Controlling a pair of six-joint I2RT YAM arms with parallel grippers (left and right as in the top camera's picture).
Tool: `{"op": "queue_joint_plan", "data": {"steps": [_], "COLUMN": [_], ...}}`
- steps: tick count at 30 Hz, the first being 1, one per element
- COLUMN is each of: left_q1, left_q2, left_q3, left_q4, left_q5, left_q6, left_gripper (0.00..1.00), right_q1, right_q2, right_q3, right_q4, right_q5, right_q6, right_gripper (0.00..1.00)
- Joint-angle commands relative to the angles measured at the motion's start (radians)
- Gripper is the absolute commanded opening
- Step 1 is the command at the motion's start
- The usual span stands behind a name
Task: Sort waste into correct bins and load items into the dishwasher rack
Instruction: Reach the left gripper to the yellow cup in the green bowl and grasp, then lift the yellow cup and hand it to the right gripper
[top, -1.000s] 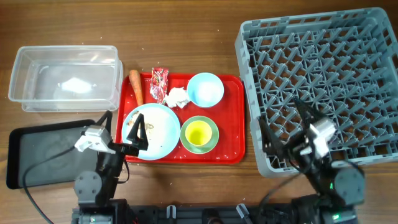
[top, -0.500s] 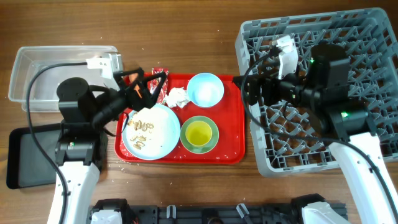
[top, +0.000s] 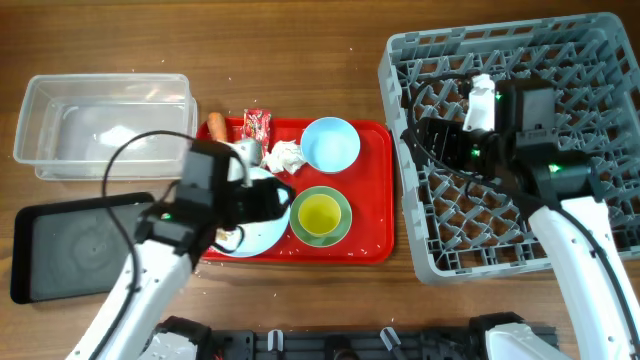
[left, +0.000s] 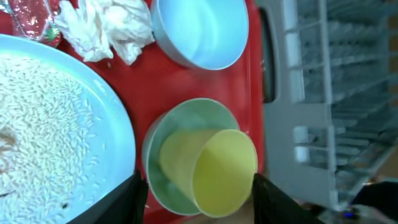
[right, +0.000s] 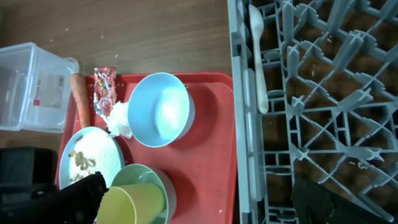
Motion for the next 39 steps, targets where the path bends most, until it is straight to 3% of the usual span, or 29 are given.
{"op": "queue_joint_plan", "data": {"steps": [1,3,7,13,17,18,19,26,29,30,32,34,37,39], "left_q1": [-0.168,-0.235,-0.253,-0.248,-0.251,-0.251,-0.251,-0.234,-0.143,-0.101,0.053,0.166,0.271,0.288], "left_q2": [0.06,0.097,0.156,0.254,0.3,0.299,0.299,0.278,0.273,0.273,0.276,0.276,0.276,0.276], "left_q3": [0.005,0.005,0.016,0.059,0.059,0.06,0.074,0.298,0.362,0.367,0.367,0.367,0.367,0.367], "left_q4": [0.026,0.049,0.114,0.013,0.023,0.03,0.036,-0.079,-0.077,-0.059,0.032,0.112,0.162,0.161], "left_q5": [-0.219,-0.294,-0.296,-0.317,-0.299,-0.299,-0.298,-0.264,-0.026,0.084,0.533,0.8,1.002,1.061], "left_q6": [-0.013,-0.053,-0.06,-0.056,-0.056,-0.056,-0.056,-0.048,-0.026,-0.026,-0.033,-0.069,-0.113,-0.113], "left_gripper": [0.53,0.53,0.54,0.5,0.29,0.2,0.04,0.04,0.04,0.04,0.04,0.04,0.04,0.04], "right_q1": [0.0,0.0,0.0,0.0,0.0,0.0,0.0,0.0,0.0,0.0,0.0,0.0,0.0,0.003], "right_q2": [0.029,0.043,0.074,0.087,0.087,0.087,0.087,0.086,0.086,0.086,0.086,0.086,0.086,0.086], "right_q3": [0.013,0.013,0.013,0.013,0.013,0.013,0.013,0.013,0.013,0.013,0.013,0.013,0.013,0.013], "right_q4": [0.0,-0.003,-0.006,-0.011,-0.016,-0.018,-0.02,-0.034,-0.004,0.019,0.073,0.128,0.303,0.41], "right_q5": [0.016,0.016,0.016,0.016,0.016,0.015,0.015,-0.004,-0.153,-0.242,-0.397,-0.509,-0.825,-0.898], "right_q6": [0.007,0.007,0.007,0.007,0.008,0.007,0.007,0.007,-0.017,-0.055,-0.076,-0.083,-0.134,-0.086], "right_gripper": [1.0,1.0,1.0,1.0,1.0,1.0,1.0,1.0,0.98,0.91,0.78,0.73,0.73,0.73]}}
